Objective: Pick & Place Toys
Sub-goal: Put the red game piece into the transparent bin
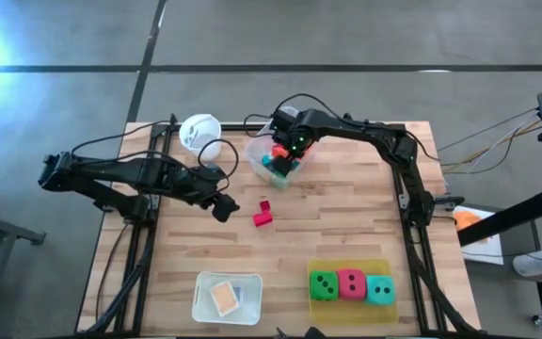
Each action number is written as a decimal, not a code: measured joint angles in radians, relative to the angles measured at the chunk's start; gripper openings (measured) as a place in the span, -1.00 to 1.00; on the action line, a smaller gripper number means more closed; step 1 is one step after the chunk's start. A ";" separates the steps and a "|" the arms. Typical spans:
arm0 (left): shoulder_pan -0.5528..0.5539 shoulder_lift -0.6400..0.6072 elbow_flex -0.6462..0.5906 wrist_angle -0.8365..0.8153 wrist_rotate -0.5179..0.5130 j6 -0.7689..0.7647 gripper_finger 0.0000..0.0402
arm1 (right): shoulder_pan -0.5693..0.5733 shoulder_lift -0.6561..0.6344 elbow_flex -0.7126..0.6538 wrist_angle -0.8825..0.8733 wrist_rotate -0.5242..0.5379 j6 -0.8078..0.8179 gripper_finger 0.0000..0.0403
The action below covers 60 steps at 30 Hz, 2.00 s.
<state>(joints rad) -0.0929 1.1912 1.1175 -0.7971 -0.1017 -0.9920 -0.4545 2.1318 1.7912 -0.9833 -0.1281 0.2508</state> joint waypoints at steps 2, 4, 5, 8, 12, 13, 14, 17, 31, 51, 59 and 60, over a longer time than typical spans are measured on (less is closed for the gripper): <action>0.000 0.000 0.000 0.000 0.000 0.000 0.52 | 0.000 -0.020 0.000 0.000 0.000 -0.003 0.82; 0.000 0.000 0.000 0.000 0.000 0.000 0.52 | 0.000 -0.045 0.000 -0.007 -0.001 -0.004 0.82; 0.000 0.000 0.000 0.000 0.000 0.000 0.52 | 0.002 -0.059 0.000 -0.012 -0.001 -0.005 0.82; 0.000 0.000 0.000 0.000 0.000 0.000 0.52 | 0.016 -0.116 0.000 -0.020 -0.001 -0.005 0.82; 0.000 0.000 0.000 0.000 0.000 0.001 0.52 | 0.059 -0.212 -0.008 -0.032 -0.003 -0.002 0.82; 0.000 0.000 0.000 0.000 0.000 0.005 0.52 | 0.073 -0.236 -0.016 -0.037 -0.002 -0.005 0.82; 0.000 0.000 0.000 0.000 0.000 0.012 0.52 | 0.089 -0.257 -0.020 -0.040 -0.002 -0.014 0.82; 0.000 0.000 0.000 -0.007 0.000 0.021 0.52 | 0.135 -0.323 -0.036 -0.038 -0.002 -0.026 0.82; -0.036 -0.004 -0.001 -0.234 0.052 0.024 0.52 | 0.431 -0.358 -0.045 0.041 0.079 -0.260 0.82; -0.289 -0.194 -0.184 -0.258 0.012 -0.240 0.52 | 0.531 -0.107 -0.045 0.212 0.081 -0.389 0.82; -0.334 -0.211 -0.190 -0.273 0.017 -0.262 0.52 | 0.537 -0.016 -0.045 0.216 0.103 -0.449 0.82; -0.336 -0.211 -0.190 -0.273 0.017 -0.262 0.52 | 0.537 -0.008 -0.045 0.216 0.107 -0.457 0.82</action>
<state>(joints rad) -0.4290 0.9806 0.9272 -1.0702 -0.0849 -1.2541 0.0826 2.1241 1.7462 -0.7676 -0.0213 -0.2060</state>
